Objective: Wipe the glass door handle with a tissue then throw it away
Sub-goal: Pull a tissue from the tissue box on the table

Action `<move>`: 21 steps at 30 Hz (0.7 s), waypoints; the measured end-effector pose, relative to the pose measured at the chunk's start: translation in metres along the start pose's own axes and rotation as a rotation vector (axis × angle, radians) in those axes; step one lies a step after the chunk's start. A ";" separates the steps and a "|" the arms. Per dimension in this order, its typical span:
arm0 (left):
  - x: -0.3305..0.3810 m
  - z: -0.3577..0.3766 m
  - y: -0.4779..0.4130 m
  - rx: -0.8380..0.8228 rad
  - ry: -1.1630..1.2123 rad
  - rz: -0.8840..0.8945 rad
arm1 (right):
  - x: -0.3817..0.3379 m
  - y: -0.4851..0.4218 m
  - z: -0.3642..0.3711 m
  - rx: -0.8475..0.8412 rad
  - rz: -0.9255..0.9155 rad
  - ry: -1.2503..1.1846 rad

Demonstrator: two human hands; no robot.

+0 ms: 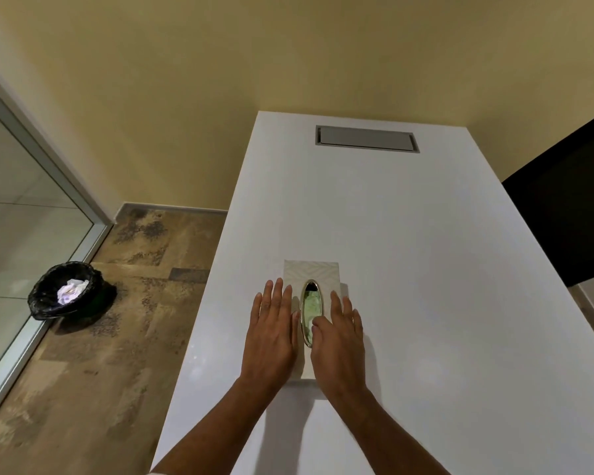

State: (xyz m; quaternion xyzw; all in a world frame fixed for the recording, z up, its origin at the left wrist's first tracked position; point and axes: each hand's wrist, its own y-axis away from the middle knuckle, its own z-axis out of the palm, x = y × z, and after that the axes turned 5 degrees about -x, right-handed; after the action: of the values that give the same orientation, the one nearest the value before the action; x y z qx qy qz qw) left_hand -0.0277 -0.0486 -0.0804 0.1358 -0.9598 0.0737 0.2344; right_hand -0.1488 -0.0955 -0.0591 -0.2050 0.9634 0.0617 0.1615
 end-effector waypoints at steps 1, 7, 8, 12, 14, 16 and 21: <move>-0.001 0.004 -0.001 0.001 -0.015 -0.003 | 0.000 -0.002 0.001 0.001 0.006 0.008; -0.007 0.019 -0.005 -0.004 0.003 -0.038 | -0.002 -0.010 0.006 0.002 0.004 0.093; -0.007 0.020 -0.005 -0.001 0.008 -0.043 | -0.002 -0.011 0.007 -0.009 0.004 0.110; -0.005 0.021 -0.004 -0.011 0.032 -0.065 | -0.002 -0.019 0.006 -0.039 0.006 0.118; -0.005 0.020 -0.004 -0.024 0.015 -0.071 | -0.001 -0.021 0.007 -0.056 0.010 0.116; -0.004 0.019 -0.004 -0.031 0.005 -0.076 | -0.001 -0.020 0.008 -0.053 0.010 0.135; -0.004 0.019 -0.005 -0.038 -0.009 -0.084 | -0.001 -0.021 0.006 0.041 -0.043 0.141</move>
State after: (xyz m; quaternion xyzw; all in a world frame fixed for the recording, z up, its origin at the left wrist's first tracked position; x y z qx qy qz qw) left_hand -0.0310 -0.0565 -0.0985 0.1717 -0.9556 0.0451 0.2354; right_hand -0.1373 -0.1134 -0.0659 -0.2263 0.9688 0.0238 0.0985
